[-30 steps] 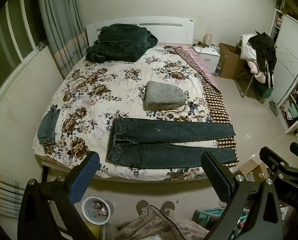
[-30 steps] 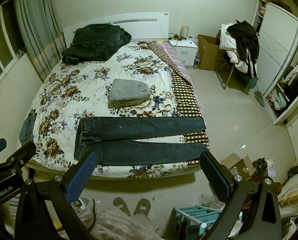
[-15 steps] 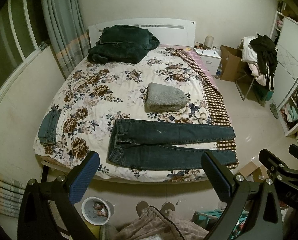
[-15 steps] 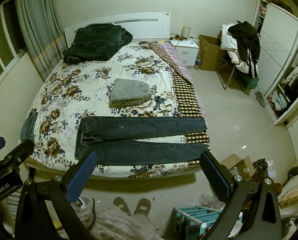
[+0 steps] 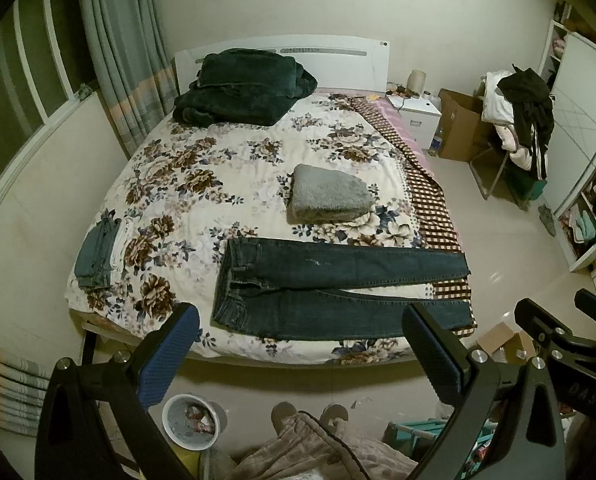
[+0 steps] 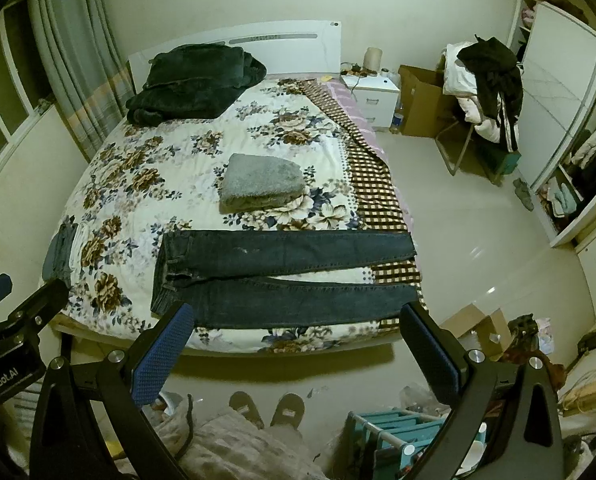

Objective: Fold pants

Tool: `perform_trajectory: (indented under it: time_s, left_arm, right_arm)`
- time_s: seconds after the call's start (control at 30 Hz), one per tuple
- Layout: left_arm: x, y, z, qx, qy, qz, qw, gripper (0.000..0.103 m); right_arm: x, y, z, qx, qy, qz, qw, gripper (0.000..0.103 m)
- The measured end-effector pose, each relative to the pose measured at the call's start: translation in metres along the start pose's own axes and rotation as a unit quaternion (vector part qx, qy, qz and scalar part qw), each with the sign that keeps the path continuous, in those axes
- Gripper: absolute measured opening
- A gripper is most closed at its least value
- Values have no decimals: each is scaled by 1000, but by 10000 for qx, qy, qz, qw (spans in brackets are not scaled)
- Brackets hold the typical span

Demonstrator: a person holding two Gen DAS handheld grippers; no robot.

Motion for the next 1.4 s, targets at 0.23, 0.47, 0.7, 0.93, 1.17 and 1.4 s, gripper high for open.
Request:
perform_trajectory:
  time_s: [0.23, 0.47, 0.7, 0.93, 1.17, 1.4]
  left_arm:
    - [8, 0, 12, -50, -76, -38, 10000, 103]
    - [5, -13, 50, 205, -415, -204, 9987, 103]
    - [5, -29, 122, 334, -821, -225, 9958, 103]
    - [7, -40, 221, -73, -1087, -132, 9940, 103]
    - [4, -54, 342, -644, -1399, 121, 9880, 103]
    - [7, -68, 478, -1095, -1611, 790, 9777, 103]
  right_arm:
    - [-4, -6, 4, -66, -129, 19, 9999, 103]
    - [21, -16, 55, -46, -68, 123, 9999, 103]
    - [56, -46, 134, -207, -28, 207, 9996, 103]
    - [74, -61, 267, -1002, -33, 330, 9944, 103]
    - [93, -65, 437, -1981, -169, 1048, 9744, 103]
    - [107, -63, 614, -2882, -277, 2249, 9304, 103]
Point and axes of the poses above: each gripper's, at about its wrist camera, not at the fingertips, and z roughly the way its jaws point, x to its right, y to its underside, the point moved 10 cm from there along z, roughly the way its jaws point, and after that the axes turned 12 degrees about -z, right-handed, at the moved point
